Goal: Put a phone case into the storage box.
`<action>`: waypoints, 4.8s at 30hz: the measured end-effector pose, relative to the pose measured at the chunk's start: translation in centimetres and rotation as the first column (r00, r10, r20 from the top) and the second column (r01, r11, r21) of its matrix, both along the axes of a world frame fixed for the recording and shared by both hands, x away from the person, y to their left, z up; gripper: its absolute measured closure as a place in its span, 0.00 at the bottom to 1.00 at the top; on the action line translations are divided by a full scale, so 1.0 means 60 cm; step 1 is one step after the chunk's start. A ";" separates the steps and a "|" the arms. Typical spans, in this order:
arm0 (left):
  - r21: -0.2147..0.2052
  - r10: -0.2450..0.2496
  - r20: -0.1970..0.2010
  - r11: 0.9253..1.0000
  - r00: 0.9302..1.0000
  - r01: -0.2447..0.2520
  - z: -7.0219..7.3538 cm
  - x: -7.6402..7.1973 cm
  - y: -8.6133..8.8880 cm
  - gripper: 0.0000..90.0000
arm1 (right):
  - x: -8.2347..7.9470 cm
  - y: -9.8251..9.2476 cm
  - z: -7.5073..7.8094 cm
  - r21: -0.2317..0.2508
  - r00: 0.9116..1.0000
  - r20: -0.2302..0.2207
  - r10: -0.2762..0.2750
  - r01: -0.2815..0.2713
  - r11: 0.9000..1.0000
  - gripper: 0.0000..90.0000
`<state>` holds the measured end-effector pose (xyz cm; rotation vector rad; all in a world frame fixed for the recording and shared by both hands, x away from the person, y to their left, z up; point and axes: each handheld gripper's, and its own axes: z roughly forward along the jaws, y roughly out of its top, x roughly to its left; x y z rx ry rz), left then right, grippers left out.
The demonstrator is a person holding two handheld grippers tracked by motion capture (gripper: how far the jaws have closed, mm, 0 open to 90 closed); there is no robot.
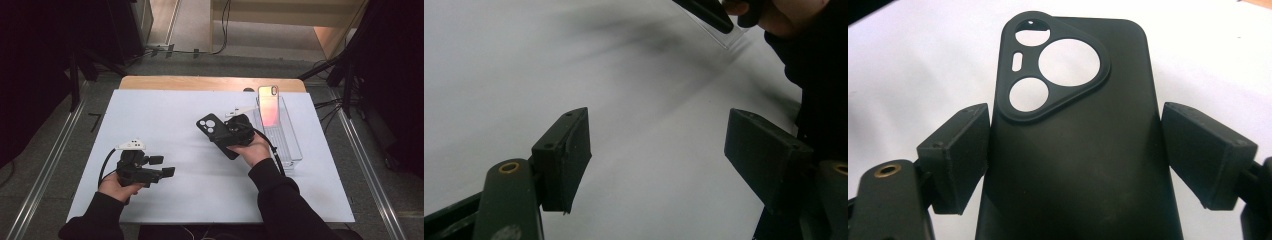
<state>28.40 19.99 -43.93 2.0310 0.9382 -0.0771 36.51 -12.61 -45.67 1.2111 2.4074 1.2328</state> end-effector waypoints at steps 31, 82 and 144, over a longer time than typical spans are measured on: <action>-0.012 0.103 -0.144 0.994 0.984 -0.106 0.051 0.066 -0.067 0.28 | -0.090 -0.003 0.015 0.160 0.996 -0.024 -0.087 0.090 0.983 0.15; -0.148 0.260 -0.158 0.948 0.952 -0.284 0.059 0.110 -0.142 0.65 | -0.141 0.066 -0.019 0.488 0.956 -0.032 -0.293 0.270 0.830 0.14; -0.233 0.145 0.155 0.967 0.977 -0.107 0.054 0.039 -0.176 0.87 | -0.104 0.001 0.029 0.268 0.998 0.000 0.060 -0.058 0.962 0.00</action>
